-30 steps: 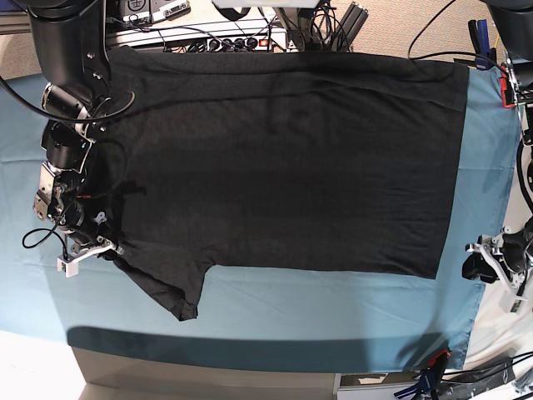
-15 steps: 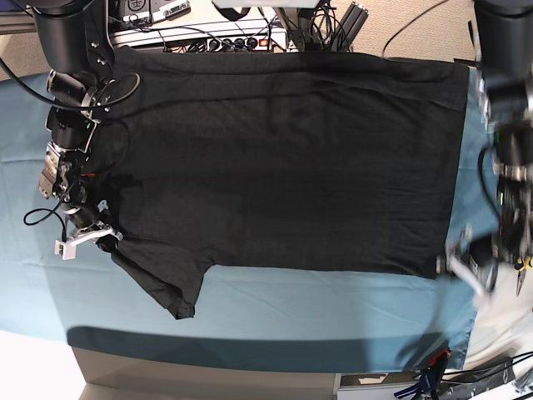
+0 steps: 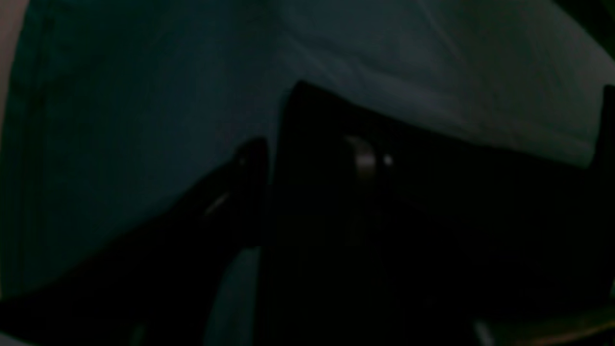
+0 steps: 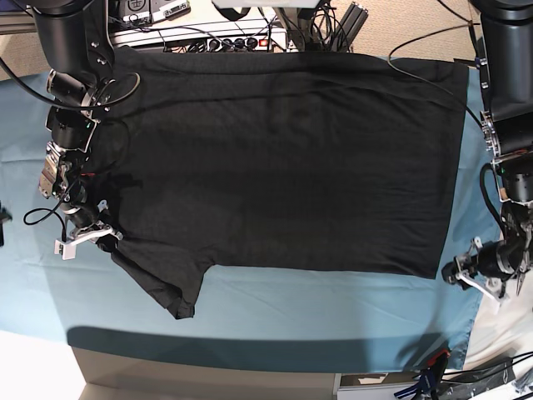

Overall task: Fold the T-shirt properly
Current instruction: 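Move both grippers along the shirt sides toward the hem corners, then lower both grippers and grasp the hem corners of the shirt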

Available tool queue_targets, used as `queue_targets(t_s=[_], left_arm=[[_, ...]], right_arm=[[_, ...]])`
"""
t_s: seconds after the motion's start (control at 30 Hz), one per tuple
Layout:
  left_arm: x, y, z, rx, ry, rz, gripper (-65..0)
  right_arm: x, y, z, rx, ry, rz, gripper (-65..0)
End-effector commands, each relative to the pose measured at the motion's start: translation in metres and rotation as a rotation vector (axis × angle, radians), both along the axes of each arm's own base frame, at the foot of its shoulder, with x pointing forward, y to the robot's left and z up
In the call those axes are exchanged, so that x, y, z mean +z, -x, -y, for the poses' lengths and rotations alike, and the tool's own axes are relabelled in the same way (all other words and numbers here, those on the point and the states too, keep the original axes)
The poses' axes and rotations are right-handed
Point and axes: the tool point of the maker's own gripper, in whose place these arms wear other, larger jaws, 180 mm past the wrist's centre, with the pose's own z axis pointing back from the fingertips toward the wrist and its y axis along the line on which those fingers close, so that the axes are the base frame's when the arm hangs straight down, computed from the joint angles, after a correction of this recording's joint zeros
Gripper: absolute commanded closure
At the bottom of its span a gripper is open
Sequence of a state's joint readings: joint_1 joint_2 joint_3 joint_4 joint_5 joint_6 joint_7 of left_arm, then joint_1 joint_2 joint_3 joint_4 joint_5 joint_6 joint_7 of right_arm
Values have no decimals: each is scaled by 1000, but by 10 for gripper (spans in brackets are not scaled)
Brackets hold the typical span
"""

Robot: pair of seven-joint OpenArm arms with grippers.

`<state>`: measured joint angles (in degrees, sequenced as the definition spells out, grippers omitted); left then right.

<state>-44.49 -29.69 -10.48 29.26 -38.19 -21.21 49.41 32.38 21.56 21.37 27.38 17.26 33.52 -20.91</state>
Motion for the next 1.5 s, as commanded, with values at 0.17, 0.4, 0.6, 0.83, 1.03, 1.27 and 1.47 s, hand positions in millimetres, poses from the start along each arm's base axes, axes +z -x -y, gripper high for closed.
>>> queue_targets(t_s=[0.17, 0.4, 0.6, 0.83, 1.03, 1.27, 1.47], left_arm=[[16, -10, -12, 17, -22, 35, -232], [4, -2, -15, 30, -32, -7, -232], [-3, 7, -13, 16, -27, -49, -232], [-13, 17, -11, 16, -17, -110, -232], [-31, 31, -5, 11, -4, -147, -232], [-37, 31, 11, 9, 57, -133, -232], [-28, 21, 26, -18, 100, -90, -232]], right_arm=[[4, 0, 10, -1, 33, -22, 0], [5, -1, 10, -1, 33, -21, 0], [4, 0, 9, 1, 33, -24, 0], [3, 0, 9, 2, 32, -27, 0], [3, 0, 9, 1, 33, -27, 0], [4, 0, 9, 1, 33, -27, 0], [3, 0, 9, 1, 33, -27, 0]])
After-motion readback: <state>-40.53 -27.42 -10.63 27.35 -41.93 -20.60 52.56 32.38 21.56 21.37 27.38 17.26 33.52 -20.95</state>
